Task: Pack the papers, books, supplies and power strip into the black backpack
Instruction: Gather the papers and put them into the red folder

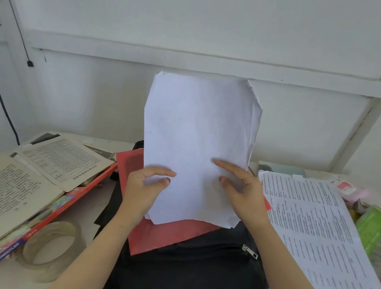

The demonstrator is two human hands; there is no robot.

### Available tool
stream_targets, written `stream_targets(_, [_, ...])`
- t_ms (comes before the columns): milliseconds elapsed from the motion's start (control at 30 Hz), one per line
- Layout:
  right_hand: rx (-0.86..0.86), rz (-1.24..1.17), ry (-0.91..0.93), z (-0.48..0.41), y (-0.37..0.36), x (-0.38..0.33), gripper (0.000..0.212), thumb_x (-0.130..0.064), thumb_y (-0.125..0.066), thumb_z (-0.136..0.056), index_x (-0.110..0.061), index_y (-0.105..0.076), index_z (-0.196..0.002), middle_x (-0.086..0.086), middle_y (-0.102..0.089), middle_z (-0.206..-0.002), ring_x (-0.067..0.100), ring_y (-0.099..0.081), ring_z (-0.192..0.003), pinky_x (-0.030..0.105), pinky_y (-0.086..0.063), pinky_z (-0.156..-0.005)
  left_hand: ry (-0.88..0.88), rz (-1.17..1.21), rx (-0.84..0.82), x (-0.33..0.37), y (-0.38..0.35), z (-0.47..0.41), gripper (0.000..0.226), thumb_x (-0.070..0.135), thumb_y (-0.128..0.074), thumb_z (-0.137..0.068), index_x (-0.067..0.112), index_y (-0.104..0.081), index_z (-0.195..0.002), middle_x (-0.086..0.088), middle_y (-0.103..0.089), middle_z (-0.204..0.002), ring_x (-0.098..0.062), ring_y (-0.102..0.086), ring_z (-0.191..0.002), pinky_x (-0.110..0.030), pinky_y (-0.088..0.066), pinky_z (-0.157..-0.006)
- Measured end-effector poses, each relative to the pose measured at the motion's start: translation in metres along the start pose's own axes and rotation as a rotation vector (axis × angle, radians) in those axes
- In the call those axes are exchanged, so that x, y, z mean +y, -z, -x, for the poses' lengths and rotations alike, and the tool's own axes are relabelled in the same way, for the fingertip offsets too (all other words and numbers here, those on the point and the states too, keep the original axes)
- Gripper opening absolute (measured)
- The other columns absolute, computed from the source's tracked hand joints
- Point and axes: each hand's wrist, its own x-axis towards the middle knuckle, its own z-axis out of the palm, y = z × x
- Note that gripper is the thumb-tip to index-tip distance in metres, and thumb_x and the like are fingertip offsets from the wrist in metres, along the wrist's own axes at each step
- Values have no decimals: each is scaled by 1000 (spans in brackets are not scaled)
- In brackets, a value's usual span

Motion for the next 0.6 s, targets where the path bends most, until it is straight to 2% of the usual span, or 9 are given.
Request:
stream_targets(67, [3, -3, -20, -1, 3, -3, 43, 5, -54, -88, -27, -67, -113, -18, -63, -119, -7, -51, -116, 8, -36, -99, -10, 5, -21, 3, 0, -2, 31, -3, -63, -82, 26, -72, -78, 11, -68, -99, 1, -58, -98, -12, -40, -80])
stream_targets(133, [-1, -49, -84, -2, 9, -5, 43, 6, -52, -89, -27, -67, -112, -15, -63, -119, -10, -52, -113, 6, -37, -96, -11, -13, -61, 6, 1, -5, 31, -2, -62, -83, 27, -72, -81, 14, -67, -101, 3, -57, -100, -13, -40, -82])
stream_targets(233, [-17, -171, -227, 4, 19, -1, 43, 2, -50, -91, -30, -69, -112, -10, -60, -125, 0, -55, -114, 18, -44, -98, -10, -30, -100, 6, 3, -9, 31, 1, -60, -85, 30, -71, -89, 20, -65, -105, 3, -56, -105, -20, -41, -90])
stream_targets(267, [9, -201, -283, 7, 22, 2, 41, 0, -51, -91, -31, -69, -112, -9, -59, -126, 5, -56, -114, 22, -46, -96, -18, -38, -104, 6, 3, -10, 31, 3, -59, -86, 31, -69, -94, 19, -64, -108, 1, -55, -107, -23, -42, -93])
stream_targets(367, [165, -277, -440, 19, 33, 11, 37, -2, -53, -92, -31, -67, -111, -8, -60, -120, 9, -60, -101, 21, -52, -85, -20, -91, -109, 4, 4, -3, 35, 14, -56, -91, 33, -54, -120, 18, -61, -109, 1, -56, -103, -23, -44, -89])
stream_targets(433, [242, -244, -524, 26, 39, 20, 35, -5, -54, -92, -35, -67, -105, -5, -56, -125, 19, -56, -108, 33, -50, -94, 3, -180, -134, -2, 7, 7, 39, 23, -54, -93, 37, -42, -128, 22, -58, -108, 5, -53, -102, -24, -40, -94])
stream_targets(500, [299, -199, -577, 31, 45, 28, 34, -7, -55, -92, -38, -67, -102, -4, -52, -131, 23, -51, -115, 42, -44, -102, 5, -348, -215, -13, 13, 18, 46, 34, -55, -91, 40, -34, -132, 24, -53, -117, 0, -49, -114, -28, -34, -99])
stream_targets(600, [389, -221, -630, 38, 50, 32, 34, -5, -53, -93, -29, -66, -113, -3, -51, -132, 22, -50, -115, 36, -44, -101, -20, -687, -394, -26, 21, 32, 79, 50, -64, -80, 39, -18, -143, 16, -33, -143, -11, -28, -136, -37, -24, -113])
